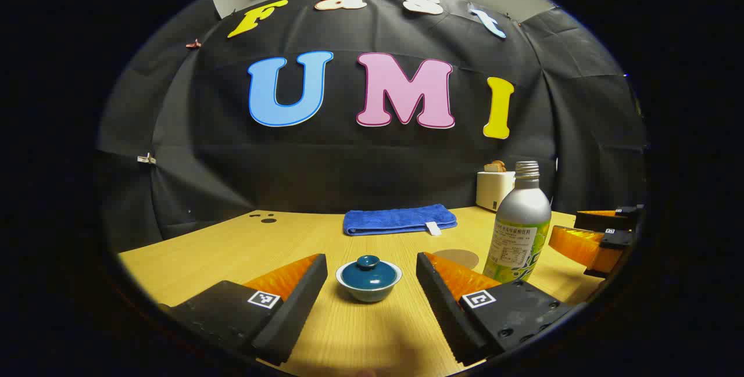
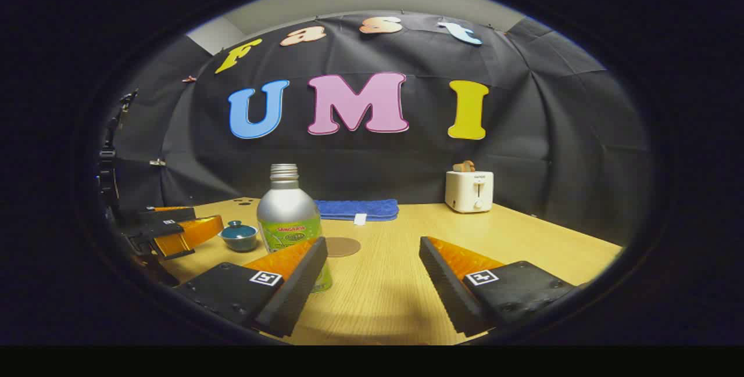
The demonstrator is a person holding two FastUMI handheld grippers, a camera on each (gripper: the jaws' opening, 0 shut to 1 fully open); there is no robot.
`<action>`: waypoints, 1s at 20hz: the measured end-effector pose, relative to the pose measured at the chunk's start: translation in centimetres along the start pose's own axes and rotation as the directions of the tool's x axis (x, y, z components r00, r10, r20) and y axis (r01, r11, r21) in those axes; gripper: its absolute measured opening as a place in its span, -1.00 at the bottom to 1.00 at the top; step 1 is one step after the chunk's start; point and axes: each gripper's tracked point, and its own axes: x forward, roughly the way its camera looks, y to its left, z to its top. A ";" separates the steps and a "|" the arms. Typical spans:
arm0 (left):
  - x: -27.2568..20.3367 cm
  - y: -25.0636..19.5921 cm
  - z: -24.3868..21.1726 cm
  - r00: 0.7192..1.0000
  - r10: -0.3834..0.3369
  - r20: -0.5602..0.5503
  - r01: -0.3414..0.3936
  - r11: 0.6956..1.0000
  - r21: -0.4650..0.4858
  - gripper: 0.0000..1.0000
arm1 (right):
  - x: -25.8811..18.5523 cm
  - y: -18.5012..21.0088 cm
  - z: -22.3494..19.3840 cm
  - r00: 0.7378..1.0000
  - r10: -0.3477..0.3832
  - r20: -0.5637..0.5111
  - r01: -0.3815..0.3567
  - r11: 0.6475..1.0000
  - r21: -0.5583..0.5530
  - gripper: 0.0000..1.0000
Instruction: Open the teacup lid with one hand, grasp the water bottle and pour water into the teacup with the other hand; after pouring, place the water bottle on the coaster and then close the teacup lid.
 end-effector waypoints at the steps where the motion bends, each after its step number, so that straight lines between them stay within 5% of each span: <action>1: 0.0 0.0 0.0 1.000 0.000 0.000 0.000 1.000 0.000 0.96 | 0.0 0.0 0.0 1.000 0.000 0.000 0.000 1.000 0.001 0.97; 20: 0.0 0.1 -0.1 1.000 0.001 0.001 -0.001 1.000 0.001 0.96 | -0.1 0.0 0.1 1.000 0.006 0.000 -0.006 1.000 0.000 0.97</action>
